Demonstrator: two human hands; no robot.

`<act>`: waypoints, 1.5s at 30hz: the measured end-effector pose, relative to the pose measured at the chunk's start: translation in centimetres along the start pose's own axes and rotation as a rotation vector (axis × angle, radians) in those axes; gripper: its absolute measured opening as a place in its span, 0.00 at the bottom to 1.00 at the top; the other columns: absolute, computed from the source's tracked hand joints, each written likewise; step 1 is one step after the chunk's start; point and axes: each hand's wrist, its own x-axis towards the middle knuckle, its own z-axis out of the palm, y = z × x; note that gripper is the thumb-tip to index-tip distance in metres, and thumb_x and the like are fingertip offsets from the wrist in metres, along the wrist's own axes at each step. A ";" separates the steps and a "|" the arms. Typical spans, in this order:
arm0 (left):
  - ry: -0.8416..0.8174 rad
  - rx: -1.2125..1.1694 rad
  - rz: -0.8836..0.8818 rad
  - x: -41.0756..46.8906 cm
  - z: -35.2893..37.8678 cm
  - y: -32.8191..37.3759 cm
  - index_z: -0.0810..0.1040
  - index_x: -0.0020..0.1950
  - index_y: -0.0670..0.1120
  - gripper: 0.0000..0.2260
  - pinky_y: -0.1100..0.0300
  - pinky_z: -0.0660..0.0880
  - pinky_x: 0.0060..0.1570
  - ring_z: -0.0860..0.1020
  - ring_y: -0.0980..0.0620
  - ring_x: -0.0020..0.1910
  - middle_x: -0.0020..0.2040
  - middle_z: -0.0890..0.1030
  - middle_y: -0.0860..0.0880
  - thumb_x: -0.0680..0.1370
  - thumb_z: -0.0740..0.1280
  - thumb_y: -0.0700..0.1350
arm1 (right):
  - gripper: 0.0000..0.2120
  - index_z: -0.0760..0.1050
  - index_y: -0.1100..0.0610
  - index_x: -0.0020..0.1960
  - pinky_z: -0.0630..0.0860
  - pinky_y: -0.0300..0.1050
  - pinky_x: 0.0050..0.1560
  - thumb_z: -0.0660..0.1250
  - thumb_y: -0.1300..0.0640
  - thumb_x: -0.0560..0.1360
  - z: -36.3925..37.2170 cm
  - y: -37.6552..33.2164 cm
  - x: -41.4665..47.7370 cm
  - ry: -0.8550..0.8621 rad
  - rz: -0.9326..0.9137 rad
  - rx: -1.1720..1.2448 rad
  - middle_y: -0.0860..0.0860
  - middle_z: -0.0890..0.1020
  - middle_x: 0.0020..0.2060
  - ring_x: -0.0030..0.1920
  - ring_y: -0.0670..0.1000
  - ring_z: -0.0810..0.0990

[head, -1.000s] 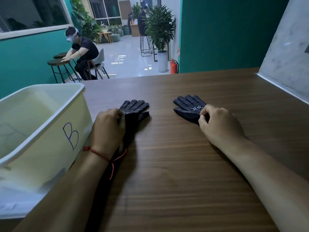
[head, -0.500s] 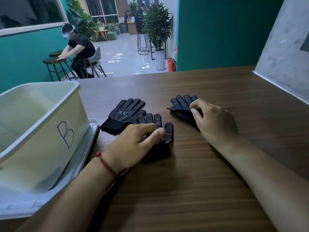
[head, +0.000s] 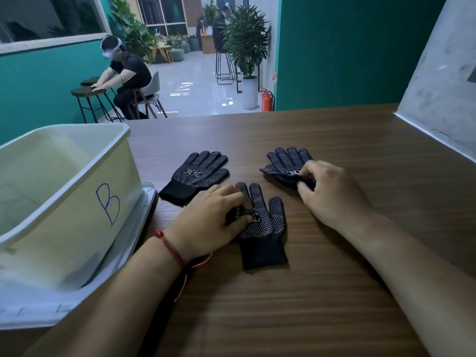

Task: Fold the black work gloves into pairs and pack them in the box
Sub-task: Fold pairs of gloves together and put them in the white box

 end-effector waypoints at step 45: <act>0.003 -0.017 -0.227 -0.4 -0.3 -1.6 0.71 0.67 0.55 0.24 0.47 0.72 0.65 0.74 0.50 0.61 0.61 0.76 0.57 0.73 0.62 0.63 | 0.23 0.79 0.46 0.69 0.79 0.57 0.59 0.72 0.43 0.75 0.7 -5.2 -3.4 -0.051 -0.399 -0.223 0.47 0.79 0.66 0.66 0.56 0.77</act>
